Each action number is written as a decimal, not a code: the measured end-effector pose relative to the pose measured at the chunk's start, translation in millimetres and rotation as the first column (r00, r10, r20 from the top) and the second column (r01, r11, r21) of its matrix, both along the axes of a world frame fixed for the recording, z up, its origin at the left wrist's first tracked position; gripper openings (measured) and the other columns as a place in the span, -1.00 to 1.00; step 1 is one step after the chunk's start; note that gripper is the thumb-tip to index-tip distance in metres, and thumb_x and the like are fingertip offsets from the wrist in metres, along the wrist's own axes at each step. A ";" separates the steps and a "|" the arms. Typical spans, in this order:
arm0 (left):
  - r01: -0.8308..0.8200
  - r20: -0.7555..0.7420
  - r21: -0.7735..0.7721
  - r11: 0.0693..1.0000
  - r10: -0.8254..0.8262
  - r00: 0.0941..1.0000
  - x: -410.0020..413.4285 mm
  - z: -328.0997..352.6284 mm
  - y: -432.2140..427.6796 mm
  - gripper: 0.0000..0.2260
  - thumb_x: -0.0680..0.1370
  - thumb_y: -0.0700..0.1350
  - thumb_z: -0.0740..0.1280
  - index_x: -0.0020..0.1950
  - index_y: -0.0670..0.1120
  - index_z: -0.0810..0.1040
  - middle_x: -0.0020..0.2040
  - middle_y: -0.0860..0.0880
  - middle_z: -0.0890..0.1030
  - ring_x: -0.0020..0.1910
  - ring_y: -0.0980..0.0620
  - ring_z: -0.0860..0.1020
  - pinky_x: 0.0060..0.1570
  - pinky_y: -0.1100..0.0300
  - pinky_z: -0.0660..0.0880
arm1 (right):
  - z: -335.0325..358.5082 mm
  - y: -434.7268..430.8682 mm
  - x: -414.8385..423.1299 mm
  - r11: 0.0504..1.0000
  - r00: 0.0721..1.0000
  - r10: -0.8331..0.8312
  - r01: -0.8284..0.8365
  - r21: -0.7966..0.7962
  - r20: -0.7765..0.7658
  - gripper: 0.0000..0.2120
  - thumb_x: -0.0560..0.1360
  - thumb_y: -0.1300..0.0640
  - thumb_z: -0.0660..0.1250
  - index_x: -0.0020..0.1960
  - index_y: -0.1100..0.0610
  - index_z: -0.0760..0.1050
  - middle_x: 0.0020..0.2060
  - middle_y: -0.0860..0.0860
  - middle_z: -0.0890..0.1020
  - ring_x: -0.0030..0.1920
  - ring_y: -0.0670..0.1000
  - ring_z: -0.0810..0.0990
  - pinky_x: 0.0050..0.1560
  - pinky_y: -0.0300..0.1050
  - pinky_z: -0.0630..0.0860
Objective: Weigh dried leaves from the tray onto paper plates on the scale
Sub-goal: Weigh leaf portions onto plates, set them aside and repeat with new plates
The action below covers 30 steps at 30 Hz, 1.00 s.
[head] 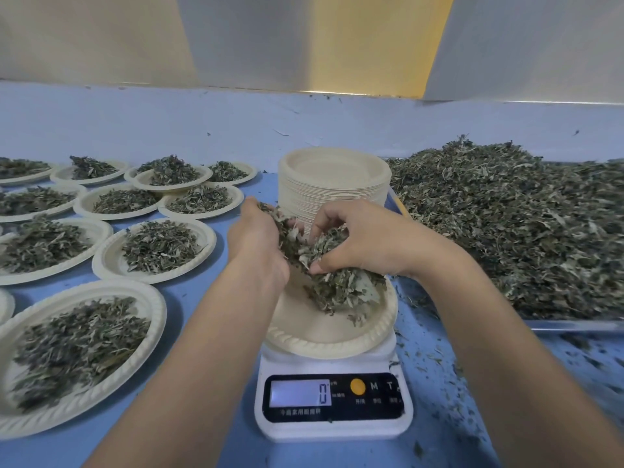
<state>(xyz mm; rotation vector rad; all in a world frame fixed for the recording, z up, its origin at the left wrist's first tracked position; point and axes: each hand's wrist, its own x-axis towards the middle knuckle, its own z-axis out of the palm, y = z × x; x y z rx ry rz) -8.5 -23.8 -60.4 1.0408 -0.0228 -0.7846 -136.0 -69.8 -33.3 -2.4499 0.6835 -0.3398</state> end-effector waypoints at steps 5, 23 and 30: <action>0.005 -0.086 -0.150 0.989 -0.018 0.996 7.0 6.7 4.3 -0.69 0.63 0.00 0.07 -0.23 -0.14 0.35 -0.54 -0.04 0.38 -0.70 0.07 0.34 -0.56 0.34 0.37 | -7.1 0.9 6.0 1.000 0.994 0.003 -0.005 -0.019 -0.108 -0.64 0.30 0.05 0.56 -0.01 -0.03 0.45 0.01 -0.06 0.51 0.03 -0.04 0.48 -0.01 -0.17 0.42; 0.066 -0.041 -0.106 0.992 -0.070 0.997 6.9 3.0 6.0 -0.67 0.64 -0.02 0.04 -0.29 -0.11 0.31 -0.65 -0.01 0.34 -0.73 0.07 0.30 -0.59 0.41 0.31 | -8.4 -3.5 4.7 0.980 0.997 0.005 -0.021 0.198 0.082 -0.72 0.30 -0.03 0.55 -0.07 0.06 0.60 -0.10 0.04 0.68 -0.16 -0.11 0.60 0.02 -0.16 0.50; 0.065 -0.011 -0.113 0.991 -0.067 0.998 9.3 5.1 7.6 -0.69 0.62 -0.05 0.06 -0.30 -0.10 0.34 -0.56 0.00 0.37 -0.65 0.07 0.32 -0.55 0.38 0.33 | -19.4 -2.1 15.4 1.000 1.000 0.011 -0.012 0.021 0.018 -0.87 0.36 0.11 0.51 -0.31 -0.05 0.61 -0.47 -0.24 0.57 -0.38 -0.29 0.48 -0.30 -0.41 0.38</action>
